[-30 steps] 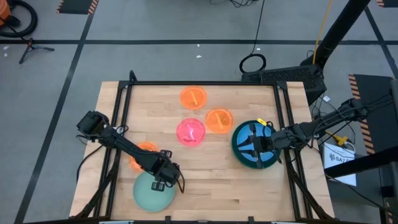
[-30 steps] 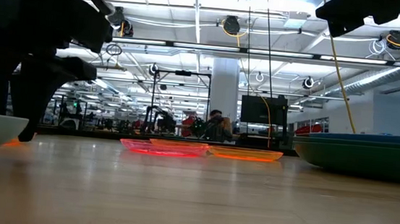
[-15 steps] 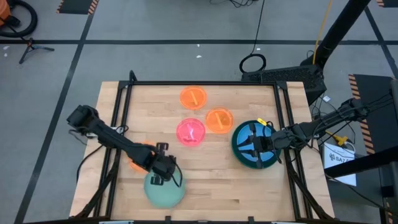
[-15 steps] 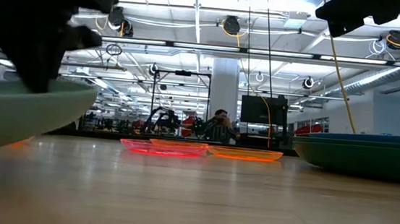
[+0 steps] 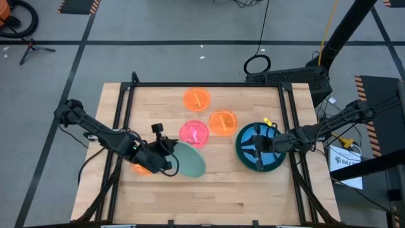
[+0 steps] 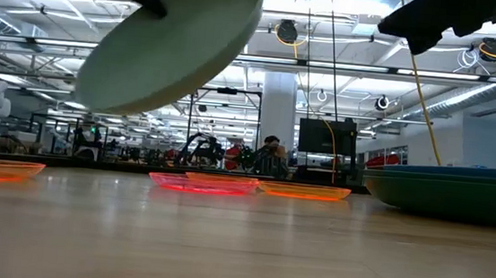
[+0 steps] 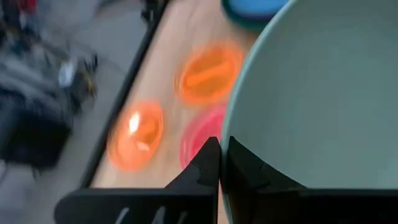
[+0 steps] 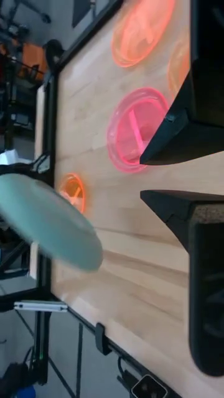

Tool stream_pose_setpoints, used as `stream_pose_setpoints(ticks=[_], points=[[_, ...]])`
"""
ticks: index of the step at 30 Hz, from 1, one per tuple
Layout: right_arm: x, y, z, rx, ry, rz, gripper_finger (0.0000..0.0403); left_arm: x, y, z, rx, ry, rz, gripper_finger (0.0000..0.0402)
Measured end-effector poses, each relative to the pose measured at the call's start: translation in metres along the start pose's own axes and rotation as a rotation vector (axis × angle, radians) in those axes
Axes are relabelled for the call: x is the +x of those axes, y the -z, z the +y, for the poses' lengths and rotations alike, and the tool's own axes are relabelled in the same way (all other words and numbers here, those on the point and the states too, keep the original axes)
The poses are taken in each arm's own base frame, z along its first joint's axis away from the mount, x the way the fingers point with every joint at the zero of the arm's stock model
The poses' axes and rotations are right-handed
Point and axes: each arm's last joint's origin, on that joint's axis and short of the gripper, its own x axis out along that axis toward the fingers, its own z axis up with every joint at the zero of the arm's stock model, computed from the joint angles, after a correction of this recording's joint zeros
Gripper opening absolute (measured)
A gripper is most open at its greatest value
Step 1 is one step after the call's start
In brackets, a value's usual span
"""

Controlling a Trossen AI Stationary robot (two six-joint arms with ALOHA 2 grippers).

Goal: Stack plastic plates
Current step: Stack the light green plate on top of the blue plate

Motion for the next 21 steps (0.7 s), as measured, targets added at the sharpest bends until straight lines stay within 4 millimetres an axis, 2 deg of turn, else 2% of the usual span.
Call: stream_pose_setpoints(ticks=[5, 8, 14, 17, 21], points=[[0.013, 0.008, 0.004, 0.022, 0.010, 0.051, 0.0070, 0.002, -0.020, 0.001, 0.080, -0.002, -0.145, 0.0010], [0.021, 0.011, 0.007, 0.059, 0.020, 0.061, 0.0070, 0.005, -0.025, 0.006, 0.089, -0.029, -0.171, 0.0010], [0.025, 0.008, 0.017, 0.104, 0.052, -0.008, 0.0070, 0.020, -0.027, 0.025, -0.064, -0.185, -0.148, 0.0010], [0.027, 0.007, 0.024, 0.084, 0.113, -0.065, 0.0070, 0.030, -0.025, 0.031, -0.121, -0.222, -0.114, 0.0010], [0.038, 0.010, 0.031, 0.067, 0.288, -0.125, 0.0070, 0.035, -0.025, 0.037, -0.111, -0.244, -0.099, 0.0010]])
